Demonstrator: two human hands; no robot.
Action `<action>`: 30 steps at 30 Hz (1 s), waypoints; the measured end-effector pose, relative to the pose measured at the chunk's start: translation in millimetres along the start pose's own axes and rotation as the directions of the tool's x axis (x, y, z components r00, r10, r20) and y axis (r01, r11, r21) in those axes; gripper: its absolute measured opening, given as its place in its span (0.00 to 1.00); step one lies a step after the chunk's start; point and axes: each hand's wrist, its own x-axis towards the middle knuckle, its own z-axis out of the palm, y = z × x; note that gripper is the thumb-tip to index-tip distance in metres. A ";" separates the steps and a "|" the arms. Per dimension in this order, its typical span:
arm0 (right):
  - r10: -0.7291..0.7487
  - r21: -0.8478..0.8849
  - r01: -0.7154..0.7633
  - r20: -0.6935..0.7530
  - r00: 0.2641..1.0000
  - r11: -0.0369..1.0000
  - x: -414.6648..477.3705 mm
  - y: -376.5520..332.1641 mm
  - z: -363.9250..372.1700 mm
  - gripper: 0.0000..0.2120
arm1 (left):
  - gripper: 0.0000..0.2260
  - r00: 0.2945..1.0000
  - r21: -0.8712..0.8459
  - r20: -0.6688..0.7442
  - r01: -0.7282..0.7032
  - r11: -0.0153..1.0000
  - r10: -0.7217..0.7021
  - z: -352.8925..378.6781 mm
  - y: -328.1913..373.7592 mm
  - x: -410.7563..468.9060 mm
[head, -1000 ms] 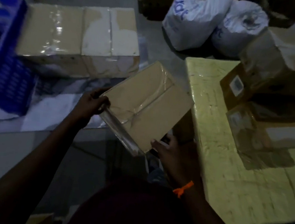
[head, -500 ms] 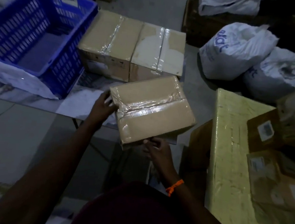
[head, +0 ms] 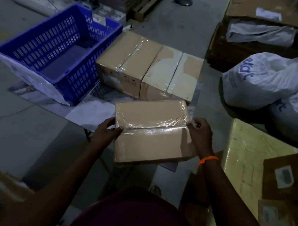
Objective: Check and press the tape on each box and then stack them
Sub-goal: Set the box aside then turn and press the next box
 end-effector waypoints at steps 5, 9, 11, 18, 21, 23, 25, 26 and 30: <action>0.008 0.050 -0.019 0.211 0.977 0.999 10.8 -2.9 6.7 0.06 | 0.24 0.999 0.010 -0.029 0.031 0.999 -0.031 6.9 9.2 -0.4; -0.018 0.061 0.006 0.197 0.980 0.998 2.5 -3.3 6.7 0.09 | 0.22 0.998 -0.004 -0.032 0.045 0.999 -0.045 11.5 15.5 -1.4; -0.025 0.094 0.009 0.170 0.985 0.996 -3.2 -0.3 2.6 0.13 | 0.21 0.996 -0.049 -0.065 0.054 0.997 -0.057 10.3 16.0 -4.2; 0.001 0.402 0.008 -0.022 1.000 0.915 -51.5 -1.3 -13.8 0.10 | 0.12 0.972 -0.286 -0.235 -0.080 0.955 0.011 -5.3 27.5 -19.9; 0.090 0.528 -0.040 -0.070 0.994 0.848 -67.0 1.9 -17.8 0.16 | 0.10 0.972 -0.350 -0.229 -0.126 0.928 0.046 -10.6 34.0 -26.4; 0.185 0.630 -0.095 -0.079 0.980 0.771 -74.5 2.1 -19.8 0.18 | 0.10 0.977 -0.415 -0.213 -0.088 0.906 -0.003 -11.5 34.6 -26.9; 0.265 0.665 -0.143 -0.085 0.961 0.733 -81.0 1.1 -19.2 0.19 | 0.11 0.982 -0.458 -0.183 -0.044 0.888 -0.046 -9.9 32.4 -25.4; 0.289 0.661 -0.158 -0.093 0.953 0.733 -84.1 1.8 -17.4 0.20 | 0.11 0.984 -0.462 -0.169 -0.027 0.886 -0.059 -8.4 29.4 -24.2; 0.334 0.626 -0.198 -0.107 0.937 0.754 -98.8 4.4 -9.5 0.19 | 0.12 0.986 -0.438 -0.141 0.019 0.899 -0.089 -5.1 13.3 -19.8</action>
